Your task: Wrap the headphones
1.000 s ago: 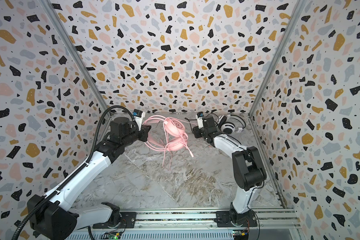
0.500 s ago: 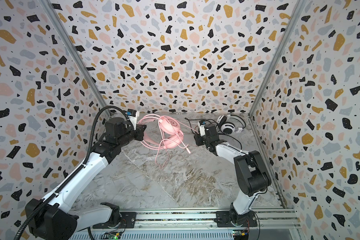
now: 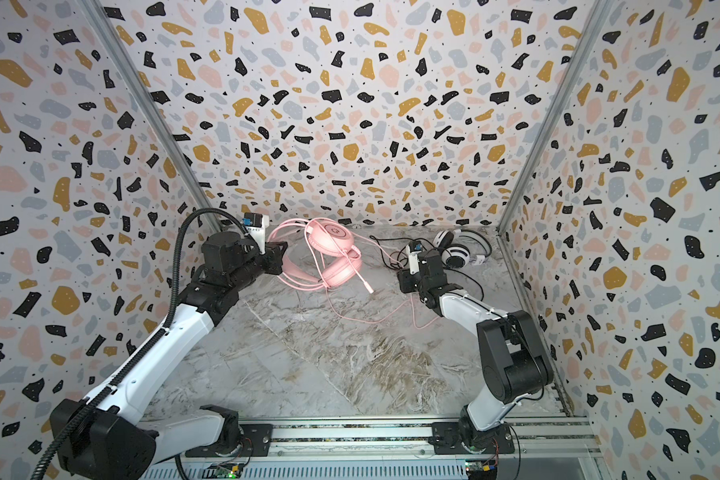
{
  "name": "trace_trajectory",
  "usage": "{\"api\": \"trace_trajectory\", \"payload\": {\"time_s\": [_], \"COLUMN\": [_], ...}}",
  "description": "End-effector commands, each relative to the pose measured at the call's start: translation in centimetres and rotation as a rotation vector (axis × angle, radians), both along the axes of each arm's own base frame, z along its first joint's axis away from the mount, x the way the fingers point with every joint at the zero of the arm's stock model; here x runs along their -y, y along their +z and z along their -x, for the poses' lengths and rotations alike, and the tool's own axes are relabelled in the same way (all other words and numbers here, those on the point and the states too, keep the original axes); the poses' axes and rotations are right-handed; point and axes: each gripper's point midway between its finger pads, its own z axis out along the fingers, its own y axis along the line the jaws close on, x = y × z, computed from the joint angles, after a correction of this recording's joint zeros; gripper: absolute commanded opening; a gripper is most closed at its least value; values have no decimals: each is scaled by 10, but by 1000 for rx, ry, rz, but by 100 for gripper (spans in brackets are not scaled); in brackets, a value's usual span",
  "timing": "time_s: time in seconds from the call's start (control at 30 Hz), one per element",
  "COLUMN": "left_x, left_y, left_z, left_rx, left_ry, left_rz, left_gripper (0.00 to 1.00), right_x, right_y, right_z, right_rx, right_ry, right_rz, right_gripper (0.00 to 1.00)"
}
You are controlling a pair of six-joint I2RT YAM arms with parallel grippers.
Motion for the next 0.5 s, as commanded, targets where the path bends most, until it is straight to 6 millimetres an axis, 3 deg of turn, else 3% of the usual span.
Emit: {"api": "trace_trajectory", "payload": {"time_s": [0.0,0.17,0.37,0.47], "left_x": [5,8,11,16], "left_y": [51,50,42,41], "left_z": [-1,-2,-6,-6], "left_rx": [143,136,111,102], "left_ry": [-22,-41,-50,-80], "left_rz": [98,113,107,114], "left_gripper": [0,0,0,0], "right_x": [1,-16,-58,-66], "right_y": [13,2,-9,-8], "right_z": [3,2,3,4], "right_rx": [15,-20,-40,-25], "right_ry": [1,59,179,194], "right_rz": [-21,-74,-86,-92], "right_gripper": [49,50,54,57]}}
